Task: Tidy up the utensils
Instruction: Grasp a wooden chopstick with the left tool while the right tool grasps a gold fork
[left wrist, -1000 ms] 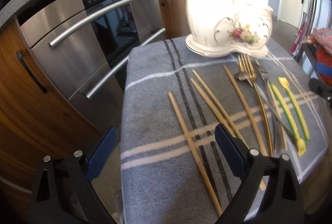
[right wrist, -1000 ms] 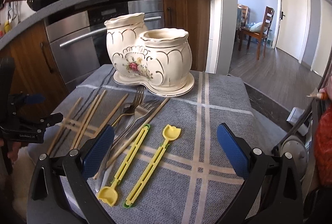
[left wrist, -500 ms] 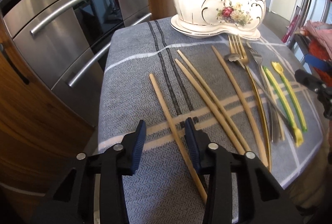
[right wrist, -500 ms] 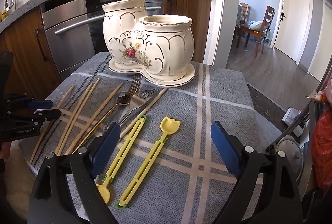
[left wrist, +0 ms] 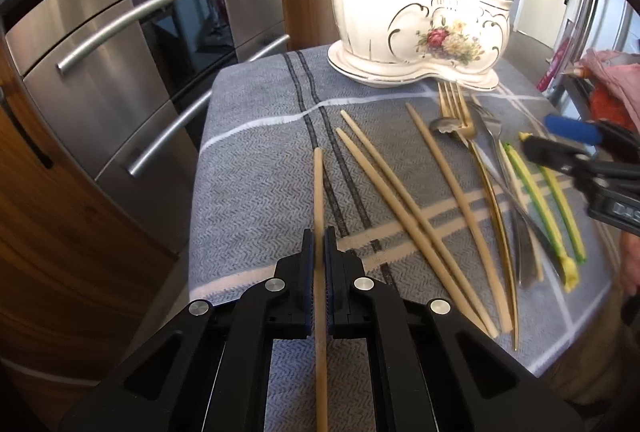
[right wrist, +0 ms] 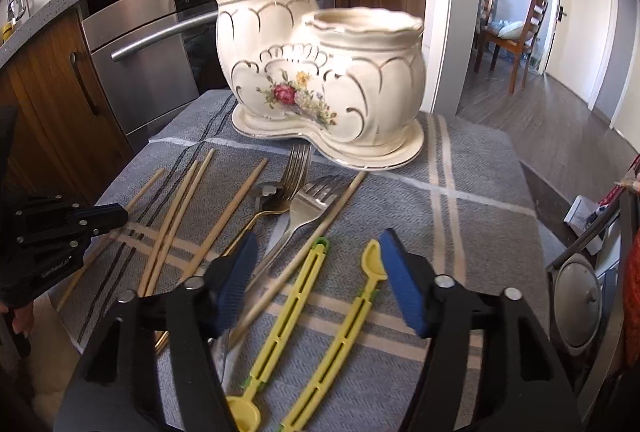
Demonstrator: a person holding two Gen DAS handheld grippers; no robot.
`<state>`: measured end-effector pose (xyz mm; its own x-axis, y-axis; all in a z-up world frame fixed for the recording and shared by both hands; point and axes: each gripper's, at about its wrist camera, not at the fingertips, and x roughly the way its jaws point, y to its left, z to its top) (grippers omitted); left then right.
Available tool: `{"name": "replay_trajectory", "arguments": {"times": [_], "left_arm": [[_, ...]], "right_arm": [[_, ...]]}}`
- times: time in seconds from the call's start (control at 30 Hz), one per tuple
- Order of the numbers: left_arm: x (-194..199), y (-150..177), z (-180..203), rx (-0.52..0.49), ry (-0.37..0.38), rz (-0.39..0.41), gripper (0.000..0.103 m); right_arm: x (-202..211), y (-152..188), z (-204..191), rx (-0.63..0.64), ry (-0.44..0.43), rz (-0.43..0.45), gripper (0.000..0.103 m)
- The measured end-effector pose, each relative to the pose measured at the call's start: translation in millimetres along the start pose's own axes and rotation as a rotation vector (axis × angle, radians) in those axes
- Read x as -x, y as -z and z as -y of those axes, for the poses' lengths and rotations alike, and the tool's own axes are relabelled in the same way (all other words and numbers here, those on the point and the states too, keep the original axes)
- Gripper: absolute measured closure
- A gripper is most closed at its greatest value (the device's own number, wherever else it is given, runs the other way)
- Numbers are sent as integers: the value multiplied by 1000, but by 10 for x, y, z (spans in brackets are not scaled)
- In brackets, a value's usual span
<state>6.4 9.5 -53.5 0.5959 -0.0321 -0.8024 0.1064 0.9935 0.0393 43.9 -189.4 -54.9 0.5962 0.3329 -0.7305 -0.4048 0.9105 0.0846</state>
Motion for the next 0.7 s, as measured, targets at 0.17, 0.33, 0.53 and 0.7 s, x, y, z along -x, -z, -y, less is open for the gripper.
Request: {"name": "replay_trajectory", "arguments": {"times": [0.17, 0.33, 0.53, 0.7], "left_arm": [[25, 24, -54, 21, 25, 10, 98], [36, 34, -104, 31, 46, 20, 98], [12, 51, -138, 36, 69, 21, 98], [17, 40, -134, 32, 83, 31, 98]], "right_arm": [[-149, -105, -16, -40, -22, -43, 70], [-249, -113, -36, -74, -35, -97, 78], [-312, -120, -123, -64, -12, -103, 79], [-360, -151, -232, -29, 35, -111, 84]]}}
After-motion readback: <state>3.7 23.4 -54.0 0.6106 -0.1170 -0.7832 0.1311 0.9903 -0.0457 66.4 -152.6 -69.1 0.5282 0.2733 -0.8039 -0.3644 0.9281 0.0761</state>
